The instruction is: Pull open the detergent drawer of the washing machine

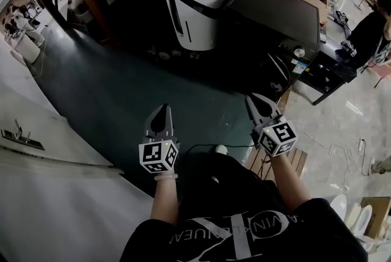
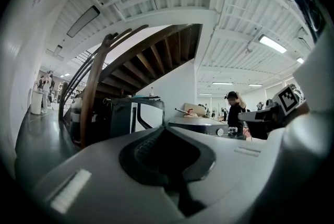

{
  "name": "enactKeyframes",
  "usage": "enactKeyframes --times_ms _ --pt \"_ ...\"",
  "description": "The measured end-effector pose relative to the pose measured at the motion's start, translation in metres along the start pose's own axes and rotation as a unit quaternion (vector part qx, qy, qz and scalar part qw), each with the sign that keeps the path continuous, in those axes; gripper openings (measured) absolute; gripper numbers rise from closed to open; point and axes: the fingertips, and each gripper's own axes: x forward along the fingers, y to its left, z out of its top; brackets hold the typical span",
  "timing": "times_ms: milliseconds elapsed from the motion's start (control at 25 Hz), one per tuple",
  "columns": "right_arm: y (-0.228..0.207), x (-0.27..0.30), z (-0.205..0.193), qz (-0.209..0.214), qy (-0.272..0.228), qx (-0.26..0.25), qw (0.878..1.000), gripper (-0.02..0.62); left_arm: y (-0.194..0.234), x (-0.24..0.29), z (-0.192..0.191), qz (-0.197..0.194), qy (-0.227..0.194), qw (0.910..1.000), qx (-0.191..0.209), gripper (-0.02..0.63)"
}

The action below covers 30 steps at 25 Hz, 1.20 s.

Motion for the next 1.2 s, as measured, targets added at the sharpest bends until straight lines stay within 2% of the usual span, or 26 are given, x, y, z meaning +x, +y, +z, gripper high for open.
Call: enactKeyframes --times_ms 200,440,520,560,1200 --pt "-0.016 0.017 -0.009 -0.006 0.009 0.008 1.0 0.014 -0.004 0.029 -0.006 -0.021 0.007 0.9997 -0.004 0.009" --pt "-0.049 0.047 -0.02 -0.02 0.019 0.02 0.999 0.014 -0.006 0.093 -0.01 -0.055 0.012 0.9983 -0.009 0.019" --pt "-0.062 0.058 -0.022 -0.024 0.018 0.031 0.999 0.014 -0.005 0.116 -0.011 -0.063 0.013 0.9977 -0.02 0.102" --pt "-0.069 0.063 -0.024 -0.028 0.021 0.033 0.999 0.014 -0.005 0.126 -0.012 -0.066 0.015 0.9974 -0.023 0.118" --pt "-0.151 0.133 -0.047 -0.035 0.055 0.044 0.997 0.014 0.007 0.24 -0.033 -0.084 0.049 0.995 -0.021 0.118"
